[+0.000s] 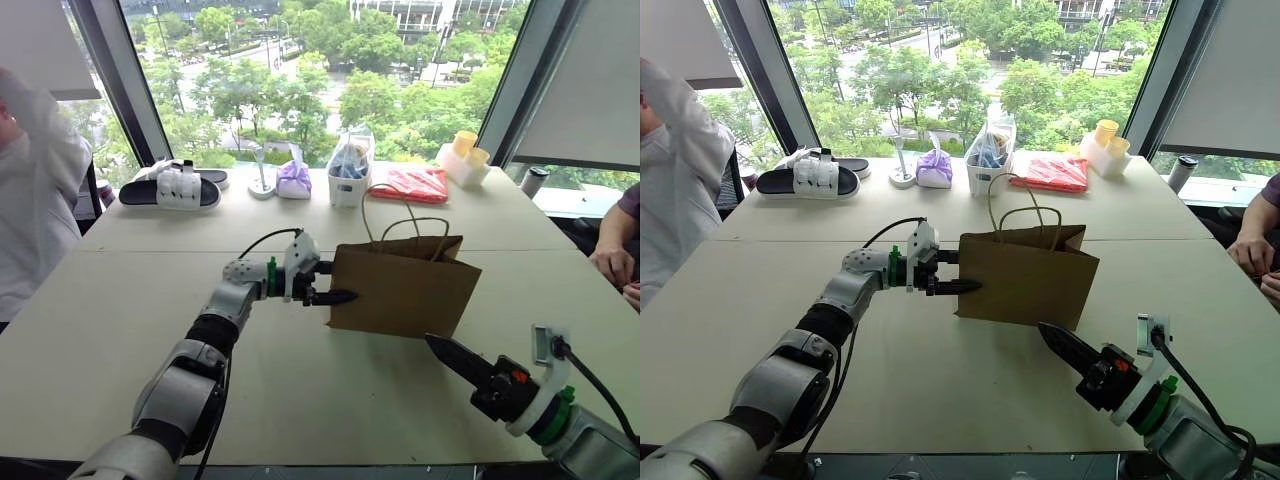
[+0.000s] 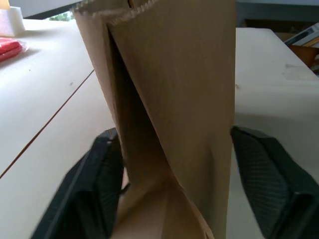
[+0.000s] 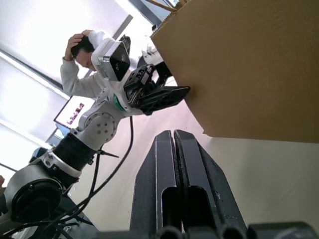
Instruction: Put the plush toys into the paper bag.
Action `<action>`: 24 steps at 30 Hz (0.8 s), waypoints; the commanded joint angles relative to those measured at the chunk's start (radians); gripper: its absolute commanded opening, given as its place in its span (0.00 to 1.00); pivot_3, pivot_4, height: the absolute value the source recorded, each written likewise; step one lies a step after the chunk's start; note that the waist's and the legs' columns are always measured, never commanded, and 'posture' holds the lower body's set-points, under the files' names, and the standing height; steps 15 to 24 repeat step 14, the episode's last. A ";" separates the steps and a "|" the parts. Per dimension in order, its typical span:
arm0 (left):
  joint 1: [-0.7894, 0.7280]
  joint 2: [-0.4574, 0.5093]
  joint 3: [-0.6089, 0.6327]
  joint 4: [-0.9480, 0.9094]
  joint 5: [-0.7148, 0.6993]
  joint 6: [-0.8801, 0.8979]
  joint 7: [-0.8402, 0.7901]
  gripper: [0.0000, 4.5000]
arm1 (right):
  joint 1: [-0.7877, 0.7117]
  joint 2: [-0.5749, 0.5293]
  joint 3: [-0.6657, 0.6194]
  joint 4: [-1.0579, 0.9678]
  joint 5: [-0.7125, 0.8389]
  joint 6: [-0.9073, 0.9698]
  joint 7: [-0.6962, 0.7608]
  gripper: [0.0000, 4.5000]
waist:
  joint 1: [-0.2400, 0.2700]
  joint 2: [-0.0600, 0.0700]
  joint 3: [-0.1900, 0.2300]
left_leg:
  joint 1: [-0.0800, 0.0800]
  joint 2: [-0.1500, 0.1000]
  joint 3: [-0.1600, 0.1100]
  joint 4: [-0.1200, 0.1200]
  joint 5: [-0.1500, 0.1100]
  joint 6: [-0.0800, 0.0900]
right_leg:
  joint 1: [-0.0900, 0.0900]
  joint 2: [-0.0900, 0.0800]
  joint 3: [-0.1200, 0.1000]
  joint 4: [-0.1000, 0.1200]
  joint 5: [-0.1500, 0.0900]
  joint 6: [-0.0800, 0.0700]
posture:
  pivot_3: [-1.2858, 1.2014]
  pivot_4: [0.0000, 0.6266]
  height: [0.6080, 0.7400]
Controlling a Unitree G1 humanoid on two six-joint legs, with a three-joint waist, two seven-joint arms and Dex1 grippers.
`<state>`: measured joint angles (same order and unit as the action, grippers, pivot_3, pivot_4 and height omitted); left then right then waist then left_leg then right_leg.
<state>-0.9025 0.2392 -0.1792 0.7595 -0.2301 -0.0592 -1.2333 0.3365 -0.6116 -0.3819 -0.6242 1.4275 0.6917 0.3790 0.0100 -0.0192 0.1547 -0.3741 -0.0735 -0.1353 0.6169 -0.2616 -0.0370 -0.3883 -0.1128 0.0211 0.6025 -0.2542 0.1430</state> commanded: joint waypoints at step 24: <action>0.805 0.303 0.422 -1.202 -0.403 0.832 0.394 0.99 | -0.143 -0.228 0.069 0.075 -0.278 0.056 0.137 0.00 | -0.021 0.000 0.000 | 0.003 0.004 -0.002 -0.002 -0.001 0.001 | -0.002 -0.001 0.002 0.002 -0.001 -0.001 | 0.52 0.24 1.00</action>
